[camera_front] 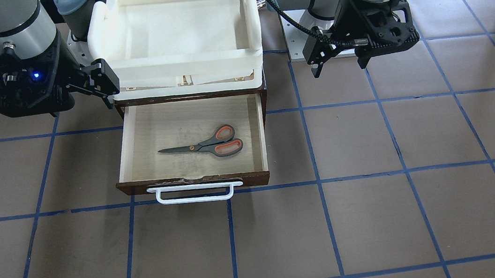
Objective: Place scissors in drawer with both arms
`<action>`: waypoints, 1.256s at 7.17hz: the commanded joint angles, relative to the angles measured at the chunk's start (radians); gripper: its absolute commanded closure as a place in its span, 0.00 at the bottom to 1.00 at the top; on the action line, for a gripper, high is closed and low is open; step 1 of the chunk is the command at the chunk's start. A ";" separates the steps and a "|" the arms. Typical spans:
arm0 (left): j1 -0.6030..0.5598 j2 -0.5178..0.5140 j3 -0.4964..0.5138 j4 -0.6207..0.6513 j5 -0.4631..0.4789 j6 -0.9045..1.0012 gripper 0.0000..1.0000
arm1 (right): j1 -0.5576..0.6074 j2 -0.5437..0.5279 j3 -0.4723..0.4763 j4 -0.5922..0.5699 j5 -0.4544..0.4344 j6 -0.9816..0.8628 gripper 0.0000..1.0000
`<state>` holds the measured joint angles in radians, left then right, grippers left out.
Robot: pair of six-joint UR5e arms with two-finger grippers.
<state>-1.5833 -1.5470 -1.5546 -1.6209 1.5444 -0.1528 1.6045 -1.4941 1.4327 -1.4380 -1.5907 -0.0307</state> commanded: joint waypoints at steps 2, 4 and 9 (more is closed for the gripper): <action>0.000 0.002 -0.015 0.015 0.002 0.010 0.00 | -0.002 0.000 0.000 -0.001 -0.002 0.000 0.00; 0.014 0.001 -0.021 0.022 0.016 0.007 0.00 | -0.002 0.000 0.000 -0.004 0.000 0.000 0.00; 0.003 -0.005 -0.024 0.027 0.011 -0.028 0.00 | -0.003 0.000 0.000 -0.004 -0.002 0.006 0.00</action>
<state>-1.5751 -1.5500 -1.5781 -1.5949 1.5561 -0.1797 1.6020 -1.4941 1.4327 -1.4390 -1.5919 -0.0247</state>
